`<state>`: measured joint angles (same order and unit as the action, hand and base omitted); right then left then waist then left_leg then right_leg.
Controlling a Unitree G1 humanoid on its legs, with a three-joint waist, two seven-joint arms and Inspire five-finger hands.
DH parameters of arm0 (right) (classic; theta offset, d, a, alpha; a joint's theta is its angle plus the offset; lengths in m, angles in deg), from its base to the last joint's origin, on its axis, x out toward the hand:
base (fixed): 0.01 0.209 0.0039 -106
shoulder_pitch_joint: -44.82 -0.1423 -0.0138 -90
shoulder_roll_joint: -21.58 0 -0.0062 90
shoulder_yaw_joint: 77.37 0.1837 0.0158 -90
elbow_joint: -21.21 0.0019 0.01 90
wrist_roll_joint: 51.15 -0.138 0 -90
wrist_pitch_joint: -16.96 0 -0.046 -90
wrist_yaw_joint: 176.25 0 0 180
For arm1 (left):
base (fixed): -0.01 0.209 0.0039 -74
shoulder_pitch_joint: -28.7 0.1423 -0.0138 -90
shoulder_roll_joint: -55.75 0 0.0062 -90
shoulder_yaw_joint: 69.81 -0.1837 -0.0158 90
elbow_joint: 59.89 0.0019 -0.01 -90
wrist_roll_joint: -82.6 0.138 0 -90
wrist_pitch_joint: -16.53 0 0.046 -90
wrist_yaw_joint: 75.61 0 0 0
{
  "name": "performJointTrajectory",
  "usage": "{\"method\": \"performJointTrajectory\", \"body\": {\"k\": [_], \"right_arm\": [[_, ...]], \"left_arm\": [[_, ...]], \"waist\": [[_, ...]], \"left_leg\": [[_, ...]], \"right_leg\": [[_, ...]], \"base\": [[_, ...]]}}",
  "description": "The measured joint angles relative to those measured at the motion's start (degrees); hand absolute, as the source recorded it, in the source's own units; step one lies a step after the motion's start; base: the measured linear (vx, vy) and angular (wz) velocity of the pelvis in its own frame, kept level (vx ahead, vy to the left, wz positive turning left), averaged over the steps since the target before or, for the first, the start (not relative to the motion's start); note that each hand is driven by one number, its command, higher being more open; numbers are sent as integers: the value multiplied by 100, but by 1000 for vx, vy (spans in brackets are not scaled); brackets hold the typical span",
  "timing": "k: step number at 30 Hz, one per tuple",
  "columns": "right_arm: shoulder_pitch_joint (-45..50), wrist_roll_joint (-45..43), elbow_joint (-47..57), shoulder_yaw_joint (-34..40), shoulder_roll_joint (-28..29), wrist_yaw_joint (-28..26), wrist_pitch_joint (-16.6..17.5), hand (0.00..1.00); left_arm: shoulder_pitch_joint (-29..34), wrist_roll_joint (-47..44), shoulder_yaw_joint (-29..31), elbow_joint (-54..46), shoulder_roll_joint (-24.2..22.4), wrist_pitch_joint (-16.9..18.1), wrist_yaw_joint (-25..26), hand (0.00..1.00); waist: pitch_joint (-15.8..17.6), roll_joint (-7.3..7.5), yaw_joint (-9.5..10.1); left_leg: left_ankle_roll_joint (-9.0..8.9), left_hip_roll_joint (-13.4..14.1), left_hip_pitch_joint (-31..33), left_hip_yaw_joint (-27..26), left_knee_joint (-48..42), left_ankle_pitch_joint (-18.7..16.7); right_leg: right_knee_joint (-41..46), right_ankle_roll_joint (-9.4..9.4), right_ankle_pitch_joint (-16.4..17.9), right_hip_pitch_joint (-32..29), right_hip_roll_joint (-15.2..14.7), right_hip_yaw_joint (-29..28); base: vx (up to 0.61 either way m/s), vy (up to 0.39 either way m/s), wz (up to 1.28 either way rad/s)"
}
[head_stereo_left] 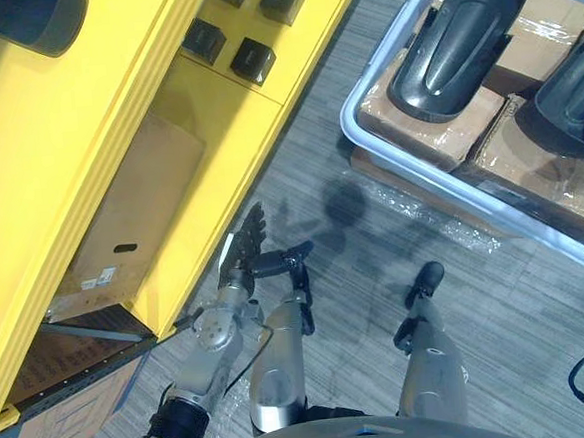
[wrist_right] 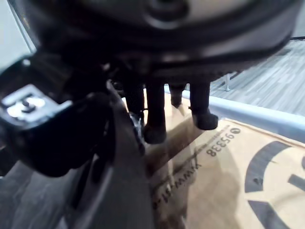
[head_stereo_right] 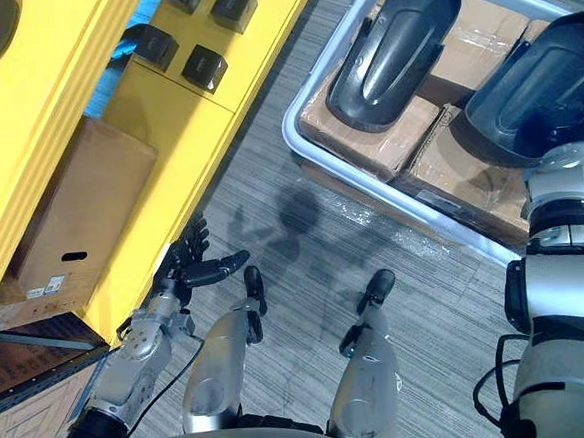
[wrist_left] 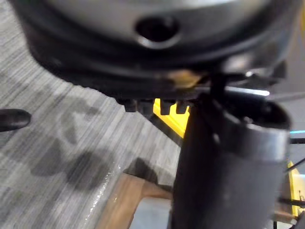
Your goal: Walk over and take three plastic housings, then place them on the shelf
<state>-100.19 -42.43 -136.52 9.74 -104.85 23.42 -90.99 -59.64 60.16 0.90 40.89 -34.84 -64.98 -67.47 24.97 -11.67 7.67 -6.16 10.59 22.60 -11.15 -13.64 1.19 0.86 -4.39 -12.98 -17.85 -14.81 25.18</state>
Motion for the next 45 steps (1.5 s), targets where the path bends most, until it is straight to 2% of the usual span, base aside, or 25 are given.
{"method": "performJointTrajectory", "body": {"k": [6, 9, 12, 15, 17, 21, 26, 29, 32, 34, 36, 37, 40, 41, 45], "right_arm": [[522, 11, 34, 1, 15, 170, 627, 0], [933, 3, 287, 13, 160, 227, 864, 0], [1545, -18, 873, 165, 428, 411, 894, 0], [2182, -21, 1410, 434, 868, 670, 925, 0], [2683, -26, 1946, 731, 1269, 925, 928, 0], [3201, -14, 2775, 1100, 1634, 1337, 854, 0], [3331, 243, 3376, 1120, 1821, 1639, 814, 0], [3341, 449, 3431, 1107, 1875, 1685, 814, 0], [3299, 492, 3428, 905, 1875, 1663, 812, 0], [3039, 681, 3415, 629, 1875, 1471, 810, 0], [2788, 713, 3415, 410, 1875, 1331, 811, 0], [2603, 919, 3415, 221, 1875, 1185, 822, 0], [2338, 1155, 3434, -92, 1876, 987, 887, 0], [2187, 1242, 3496, -202, 1877, 852, 910, 0], [1752, 1345, 3522, -524, 1877, 644, 1021, 0]], "left_arm": [[268, 10, 51, -8, 86, 162, -120, 100], [397, 21, 179, -76, 101, 203, -168, 100], [640, 58, 295, -519, 217, 239, -250, 100], [811, 93, 409, -917, 303, 251, -292, 100], [813, 275, 497, -1059, 305, 246, -344, 100], [781, 479, 507, -1303, 301, 234, -463, 100], [672, 814, 478, -1381, 299, 212, -692, 100], [303, 977, 310, -1367, 307, -20, -852, 100], [-384, 844, 73, -1288, 412, -584, -1315, 100], [-1161, 313, -201, -918, 548, -1118, -1781, 100], [-1688, -88, -355, -520, 561, -1522, -1991, 100], [-2195, -496, -543, -50, 555, -1874, -2088, 100], [-2865, -1168, -667, 625, 535, -2328, -2135, 100], [-3242, -1661, -691, 1000, 477, -2582, -2134, 100], [-3998, -2505, -790, 1636, 350, -2834, -2107, 100]], "waist": [[-10, 28, -26], [-20, 144, -93], [-20, 327, -193], [-14, 516, -276], [-13, 647, -399], [-22, 785, -525], [-84, 960, -628], [-183, 1023, -642], [-194, 1032, -657], [-207, 1051, -739], [-213, 1062, -804], [-230, 1094, -834], [-295, 1201, -823], [-328, 1273, -846], [-346, 1332, -916]], "left_leg": [[-1, 0, -25, 25, 0, 9], [-7, 12, -79, 25, 6, 5], [-27, 33, -173, -7, 13, -11], [-63, 90, -326, -48, 43, -36], [-83, 114, -473, -79, 103, -40], [-95, 124, -668, -169, 199, -47], [-160, 230, -898, -300, 237, -102], [-175, 241, -954, -352, 294, -97], [-183, 243, -1054, -400, 297, -104], [-188, 247, -1103, -465, 312, -107], [-192, 266, -1111, -494, 308, -108], [-212, 319, -1124, -569, 299, -121], [-253, 418, -1131, -709, 307, -136], [-281, 464, -1130, -768, 330, -121], [-311, 487, -1217, -974, 411, -102]], "right_leg": [[-1, 11, 8, 44, 7, 17], [-16, 18, 13, 102, 25, 19], [-32, 40, 30, 176, 46, -3], [-109, 72, 55, 322, 111, -26], [-162, 97, 75, 442, 147, -37], [-234, 90, 70, 570, 178, -98], [-327, 70, 58, 720, 294, -206], [-348, 56, 45, 730, 317, -247], [-348, 51, 39, 799, 318, -288], [-346, 51, 38, 802, 318, -351], [-344, 52, 37, 797, 330, -372], [-345, 54, 36, 778, 369, -428], [-346, 90, 27, 679, 460, -539], [-344, 113, 13, 611, 507, -587], [-321, 135, -5, 507, 538, -769]], "base": [[0, 0, 0], [6, 1, -1], [19, 6, -5], [30, -3, -8], [32, -1, -5], [25, 12, -9], [28, 7, -15], [34, 20, -7], [17, 34, -7], [-4, 32, -11], [-18, 21, -10], [-21, 11, -22], [4, -2, -27], [33, -7, -22], [50, 19, -22]]}}
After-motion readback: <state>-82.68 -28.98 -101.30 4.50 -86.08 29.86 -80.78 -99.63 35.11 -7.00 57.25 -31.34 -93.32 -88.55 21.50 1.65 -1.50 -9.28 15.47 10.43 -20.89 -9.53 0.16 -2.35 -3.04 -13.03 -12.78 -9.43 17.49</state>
